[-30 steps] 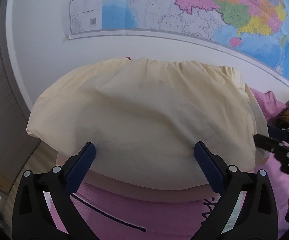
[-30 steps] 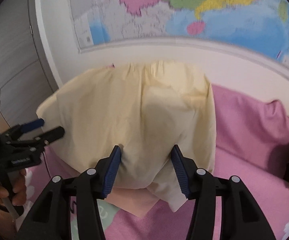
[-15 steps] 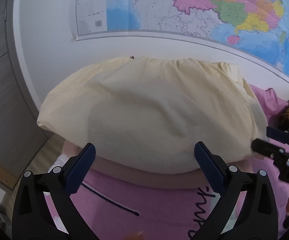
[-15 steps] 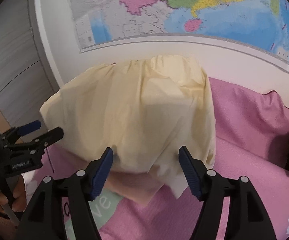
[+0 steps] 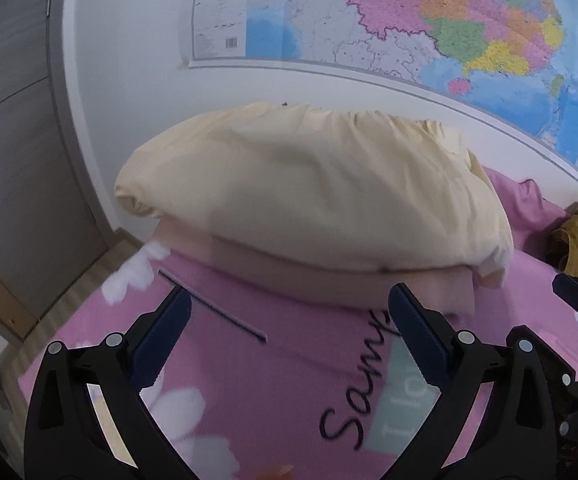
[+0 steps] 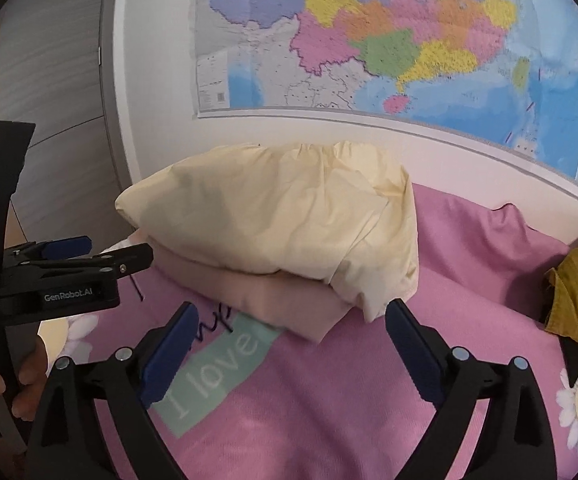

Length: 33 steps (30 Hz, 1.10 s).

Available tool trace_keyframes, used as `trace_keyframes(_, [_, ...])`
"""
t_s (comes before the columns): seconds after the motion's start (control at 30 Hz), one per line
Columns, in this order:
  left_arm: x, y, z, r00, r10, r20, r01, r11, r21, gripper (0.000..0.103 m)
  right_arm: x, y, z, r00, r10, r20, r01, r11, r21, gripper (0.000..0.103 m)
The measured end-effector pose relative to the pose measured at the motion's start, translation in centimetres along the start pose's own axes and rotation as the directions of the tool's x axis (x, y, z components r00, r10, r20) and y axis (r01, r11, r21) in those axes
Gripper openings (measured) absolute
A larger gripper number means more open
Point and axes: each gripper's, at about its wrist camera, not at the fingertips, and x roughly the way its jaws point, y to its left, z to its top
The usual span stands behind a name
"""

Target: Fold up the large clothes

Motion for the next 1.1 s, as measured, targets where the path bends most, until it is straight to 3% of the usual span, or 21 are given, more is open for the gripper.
trace_keyframes(0.47, [-2.8,-0.1,-1.9,1.000,0.019,0.000,-0.019,1.000,-0.004,0.097,-3.3,0.8,-1.4,1.000,0.002,0.014,-0.002,1.000,0.012,0.095])
trace_keyframes(1.1, [-5.0,-0.8,-2.7,1.000,0.020,0.020,-0.020,1.000,0.012,0.098,-4.6,1.5,-2.1,1.000,0.020,0.008,-0.020,1.000,0.021,0.095])
